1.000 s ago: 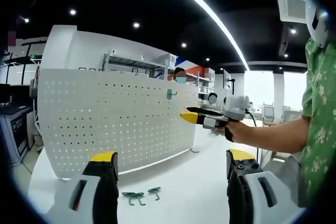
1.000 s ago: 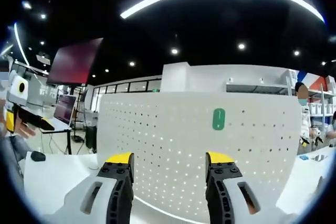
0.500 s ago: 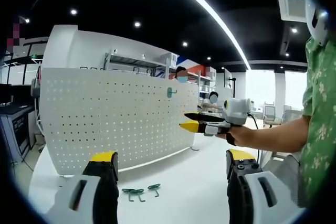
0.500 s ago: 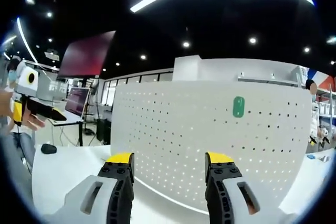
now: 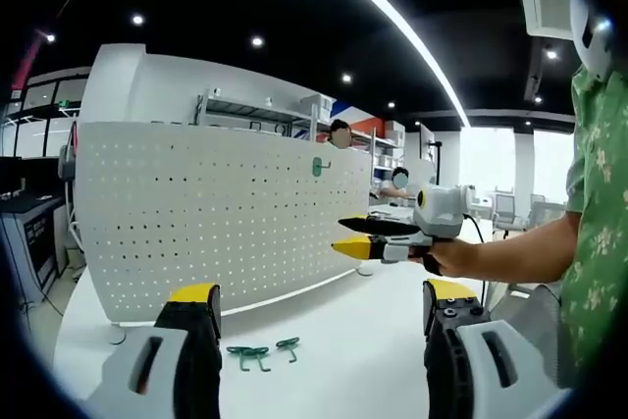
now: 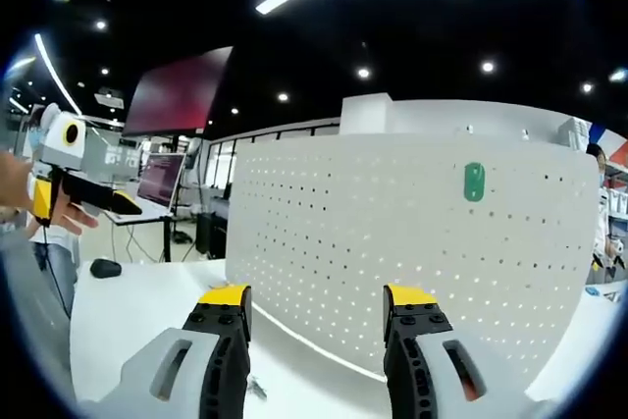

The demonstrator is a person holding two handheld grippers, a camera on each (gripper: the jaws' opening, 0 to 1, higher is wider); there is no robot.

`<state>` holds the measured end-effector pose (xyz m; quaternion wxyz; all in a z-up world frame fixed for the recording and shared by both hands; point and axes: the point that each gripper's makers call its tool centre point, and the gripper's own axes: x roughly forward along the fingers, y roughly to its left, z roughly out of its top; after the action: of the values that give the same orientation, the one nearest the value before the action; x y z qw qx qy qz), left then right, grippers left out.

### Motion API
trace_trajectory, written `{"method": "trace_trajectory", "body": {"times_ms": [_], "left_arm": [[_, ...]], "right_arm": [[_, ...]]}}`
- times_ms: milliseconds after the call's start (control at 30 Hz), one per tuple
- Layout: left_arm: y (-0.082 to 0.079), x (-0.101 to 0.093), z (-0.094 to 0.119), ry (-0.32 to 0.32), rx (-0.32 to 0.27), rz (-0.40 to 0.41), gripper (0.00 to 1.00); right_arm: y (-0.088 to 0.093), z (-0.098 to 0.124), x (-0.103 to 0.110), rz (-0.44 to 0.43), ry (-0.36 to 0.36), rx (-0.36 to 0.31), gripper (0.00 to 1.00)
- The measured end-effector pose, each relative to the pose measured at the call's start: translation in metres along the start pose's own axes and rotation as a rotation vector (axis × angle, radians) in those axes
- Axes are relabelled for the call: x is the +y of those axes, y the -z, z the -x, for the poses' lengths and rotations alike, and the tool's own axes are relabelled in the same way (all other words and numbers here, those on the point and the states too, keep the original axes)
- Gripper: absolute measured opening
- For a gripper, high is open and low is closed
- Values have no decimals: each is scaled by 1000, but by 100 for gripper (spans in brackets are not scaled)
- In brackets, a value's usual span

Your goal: Insert the hook assembly into the mounting plate slot until the hook locks in place.

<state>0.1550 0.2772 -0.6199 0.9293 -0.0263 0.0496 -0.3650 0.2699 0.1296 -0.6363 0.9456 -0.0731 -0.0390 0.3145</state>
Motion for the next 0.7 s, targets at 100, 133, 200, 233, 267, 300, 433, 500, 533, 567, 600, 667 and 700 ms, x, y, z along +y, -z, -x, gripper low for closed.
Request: {"method": "trace_trajectory", "body": {"times_ms": [100, 133, 200, 233, 267, 300, 433, 500, 533, 567, 600, 667, 700], "left_arm": [[2, 1, 1, -4, 8, 0, 87], [3, 1, 1, -5, 10, 1, 87], [5, 2, 2, -9, 15, 3, 87], [6, 3, 2, -10, 17, 3, 87], [7, 3, 3, -12, 18, 4, 87], [8, 3, 3, -13, 21, 3, 87], [12, 3, 4, -17, 37, -3, 87], [14, 3, 4, -20, 42, -3, 87], [15, 4, 5, -22, 46, -3, 87], [16, 5, 5, -25, 49, -3, 87], [16, 5, 5, -27, 51, -3, 87], [18, 5, 6, -29, 56, -1, 87], [19, 5, 6, -31, 60, -1, 87]], "right_arm": [[5, -3, 6, 1, -17, 12, 54], [6, -3, 8, 3, -22, 16, 54], [8, -5, 13, 3, -35, 22, 54], [10, -6, 14, 3, -40, 26, 54], [12, -8, 17, 5, -48, 31, 54], [13, -9, 18, 5, -54, 34, 54], [19, -12, 25, 6, -77, 49, 54], [23, -14, 28, 4, -87, 57, 54], [24, -15, 29, 4, -91, 60, 54], [25, -15, 30, 6, -94, 64, 54], [27, -16, 31, 5, -98, 69, 54], [30, -17, 33, 7, -108, 77, 54], [33, -18, 34, 8, -114, 82, 54]]}}
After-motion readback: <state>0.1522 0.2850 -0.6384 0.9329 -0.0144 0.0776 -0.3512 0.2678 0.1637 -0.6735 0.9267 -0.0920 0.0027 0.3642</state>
